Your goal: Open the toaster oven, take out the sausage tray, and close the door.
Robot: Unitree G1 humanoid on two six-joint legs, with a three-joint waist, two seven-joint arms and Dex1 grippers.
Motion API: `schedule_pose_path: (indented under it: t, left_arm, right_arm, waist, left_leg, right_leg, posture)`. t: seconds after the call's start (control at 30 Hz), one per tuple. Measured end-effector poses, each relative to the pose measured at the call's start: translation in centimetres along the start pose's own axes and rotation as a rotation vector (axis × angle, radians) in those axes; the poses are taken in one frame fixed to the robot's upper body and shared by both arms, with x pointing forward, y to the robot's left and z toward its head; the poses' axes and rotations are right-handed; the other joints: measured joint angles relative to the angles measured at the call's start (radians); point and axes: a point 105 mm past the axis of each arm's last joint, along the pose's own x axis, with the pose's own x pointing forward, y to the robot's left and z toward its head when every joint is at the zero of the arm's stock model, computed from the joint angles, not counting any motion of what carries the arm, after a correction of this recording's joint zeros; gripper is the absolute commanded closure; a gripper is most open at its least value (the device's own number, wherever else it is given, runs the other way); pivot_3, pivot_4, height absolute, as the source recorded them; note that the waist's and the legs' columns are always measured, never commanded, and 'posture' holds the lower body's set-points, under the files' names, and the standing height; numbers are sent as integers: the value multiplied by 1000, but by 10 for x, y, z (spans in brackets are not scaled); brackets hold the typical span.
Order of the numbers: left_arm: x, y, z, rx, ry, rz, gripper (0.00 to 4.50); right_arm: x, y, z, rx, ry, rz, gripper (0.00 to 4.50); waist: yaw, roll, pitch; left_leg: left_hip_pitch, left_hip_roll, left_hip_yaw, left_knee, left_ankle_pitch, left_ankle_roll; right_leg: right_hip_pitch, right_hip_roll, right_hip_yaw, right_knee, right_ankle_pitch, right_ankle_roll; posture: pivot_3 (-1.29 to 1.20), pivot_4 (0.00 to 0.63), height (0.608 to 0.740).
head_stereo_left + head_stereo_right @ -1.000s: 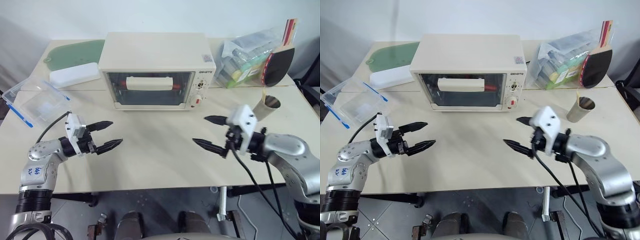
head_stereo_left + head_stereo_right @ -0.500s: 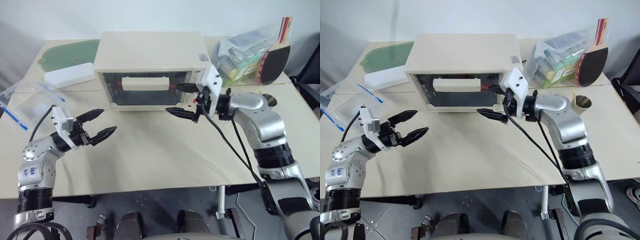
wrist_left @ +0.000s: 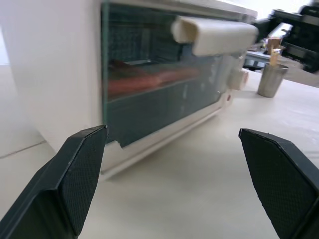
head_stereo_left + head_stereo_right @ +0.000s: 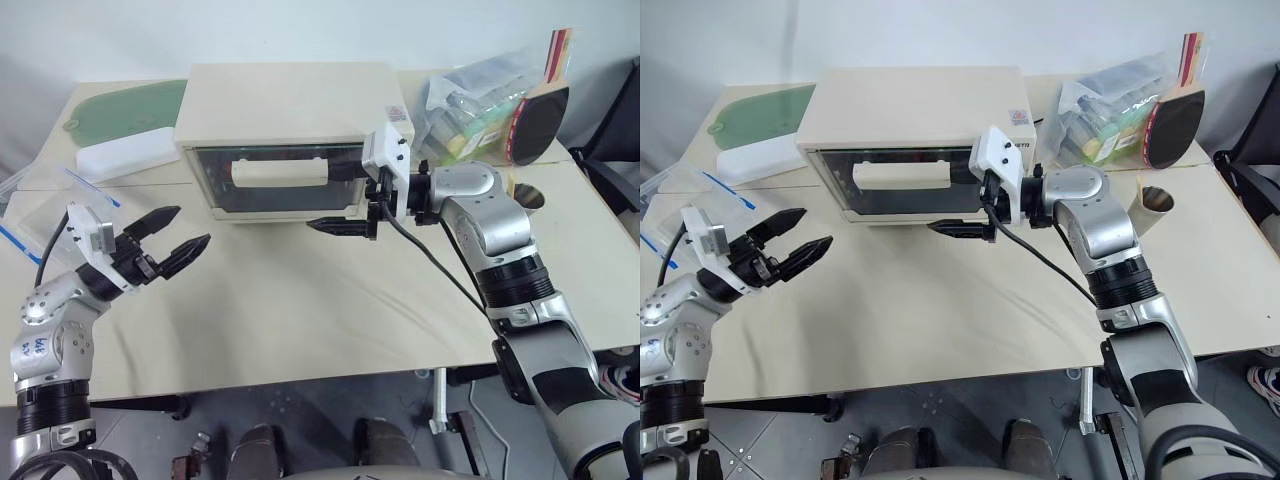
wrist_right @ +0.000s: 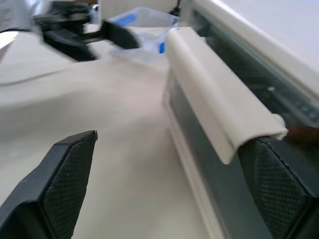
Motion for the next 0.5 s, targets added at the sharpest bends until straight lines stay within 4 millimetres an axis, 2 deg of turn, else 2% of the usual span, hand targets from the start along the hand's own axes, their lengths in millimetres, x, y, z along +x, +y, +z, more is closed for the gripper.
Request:
schedule_pose_path:
  t: [0.1,0.23,0.37,0.5]
  left_arm:
    - [-1,12,10,6,-10,24,0]
    - [-1,21,14,-7,-28,27,784]
    - [-9,35,18,-25,-12,15,2037]
    - [-5,38,28,-30,-41,-34,3202]
  right_arm:
    - [4,15,-4,5,3,38,16]
    - [5,22,-5,4,6,51,0]
    - [5,33,-13,9,11,57,0]
    - [8,38,-16,1,29,56,0]
  waist:
    - [-9,0,0]
    - [-20,0,0]
    - [-23,-1,0]
    - [-22,-1,0]
  left_leg:
    - [0,0,2,-1,0,0]
    - [0,0,2,-1,0,0]
    - [0,0,3,-1,0,-1]
    - [-1,0,3,0,0,-1]
  right_leg:
    - [-2,0,0,1,0,0]
    - [-5,0,0,3,0,0]
    - [-8,0,0,9,0,0]
    - [-8,0,1,10,0,0]
  posture:
    - [0,150,740]
    - [0,150,740]
    - [0,150,740]
    - [0,150,740]
